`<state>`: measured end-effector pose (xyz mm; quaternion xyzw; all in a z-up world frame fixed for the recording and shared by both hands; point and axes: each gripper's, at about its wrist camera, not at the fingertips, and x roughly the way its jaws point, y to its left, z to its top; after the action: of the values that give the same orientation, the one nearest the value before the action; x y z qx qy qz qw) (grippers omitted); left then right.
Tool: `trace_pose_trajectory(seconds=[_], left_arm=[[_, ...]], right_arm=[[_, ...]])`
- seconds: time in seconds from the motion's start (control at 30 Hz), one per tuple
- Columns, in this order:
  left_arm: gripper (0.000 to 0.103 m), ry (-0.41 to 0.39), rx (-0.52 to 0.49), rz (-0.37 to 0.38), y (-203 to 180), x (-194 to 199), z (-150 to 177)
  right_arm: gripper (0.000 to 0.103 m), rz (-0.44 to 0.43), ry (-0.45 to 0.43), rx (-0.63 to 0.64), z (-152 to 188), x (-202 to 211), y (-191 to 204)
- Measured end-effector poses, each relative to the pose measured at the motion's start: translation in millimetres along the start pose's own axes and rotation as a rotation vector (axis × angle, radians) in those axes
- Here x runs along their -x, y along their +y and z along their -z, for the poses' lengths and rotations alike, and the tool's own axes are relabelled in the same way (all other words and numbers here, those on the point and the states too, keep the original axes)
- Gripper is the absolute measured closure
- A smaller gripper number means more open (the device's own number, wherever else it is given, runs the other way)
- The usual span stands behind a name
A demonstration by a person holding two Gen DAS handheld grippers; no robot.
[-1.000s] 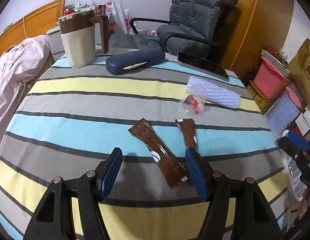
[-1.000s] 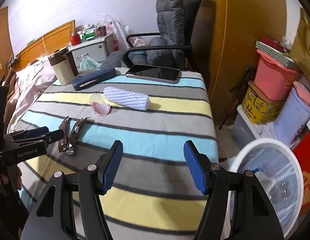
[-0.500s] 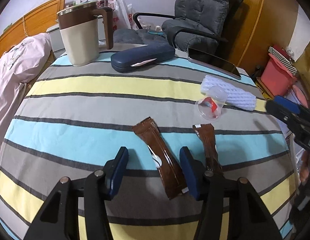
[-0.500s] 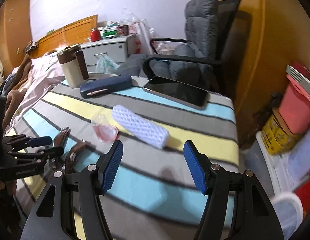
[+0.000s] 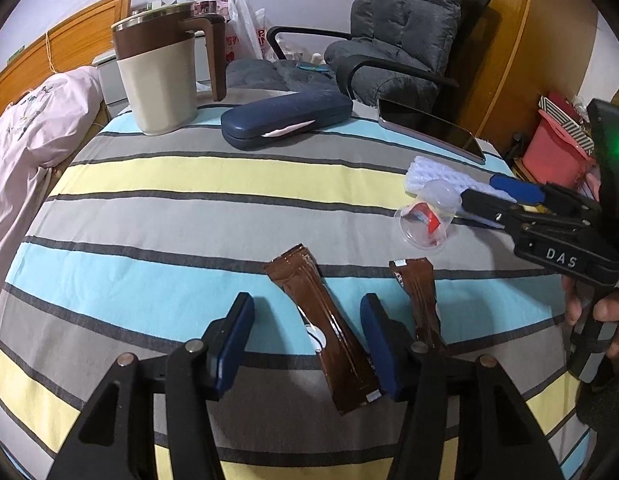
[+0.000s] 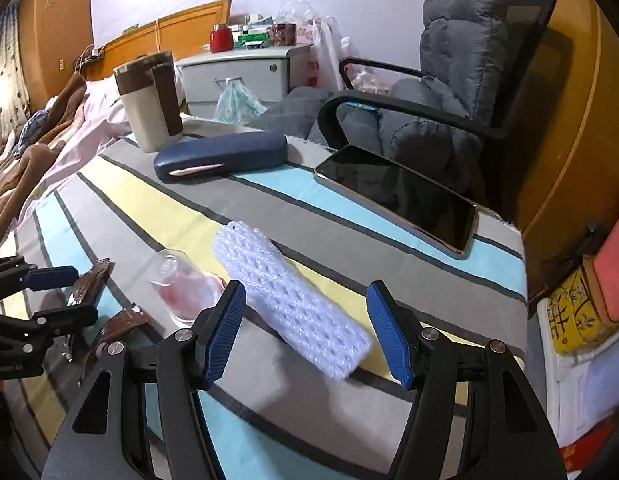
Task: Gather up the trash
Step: 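Grasp a brown snack wrapper with the left tool while the right tool grasps the white foam net, then carry the wrapper and foam net over the bin with both tools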
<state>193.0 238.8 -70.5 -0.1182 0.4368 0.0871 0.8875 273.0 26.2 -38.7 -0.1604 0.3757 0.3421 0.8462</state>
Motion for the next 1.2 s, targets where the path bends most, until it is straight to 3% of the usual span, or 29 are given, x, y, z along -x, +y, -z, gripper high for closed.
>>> trace_pose_trajectory(seconds=[0.17,0.3,0.37,0.47,0.6,1.2], left_arm=[[0.042,0.008,-0.019,-0.018,-5.1,-1.5,-0.5],[0.042,0.004,0.0,-0.01,-2.8,-0.9,-1.1],[0.045,0.002,-0.003,-0.02,-3.5,-0.9,-0.9],[0.061,-0.005,0.004,-0.022,-2.3,0.5,-0.6],[0.082,-0.013,0.027,-0.007,2.9,1.7,0.5],[0.084,-0.059,0.002,0.021,-10.6,24.6,7.8]], right_arm=[[0.039,-0.002,0.033,0.001,3.6,-4.1,-1.9],[0.058,-0.013,0.04,-0.02,4.8,-3.9,-5.3],[0.065,-0.013,0.05,-0.017,5.3,-5.8,-4.5],[0.071,-0.014,0.053,-0.024,5.6,-6.0,-3.9],[0.073,-0.015,0.048,-0.041,7.8,-2.8,-3.6],[0.074,-0.006,0.011,-0.116,20.8,23.9,1.6]])
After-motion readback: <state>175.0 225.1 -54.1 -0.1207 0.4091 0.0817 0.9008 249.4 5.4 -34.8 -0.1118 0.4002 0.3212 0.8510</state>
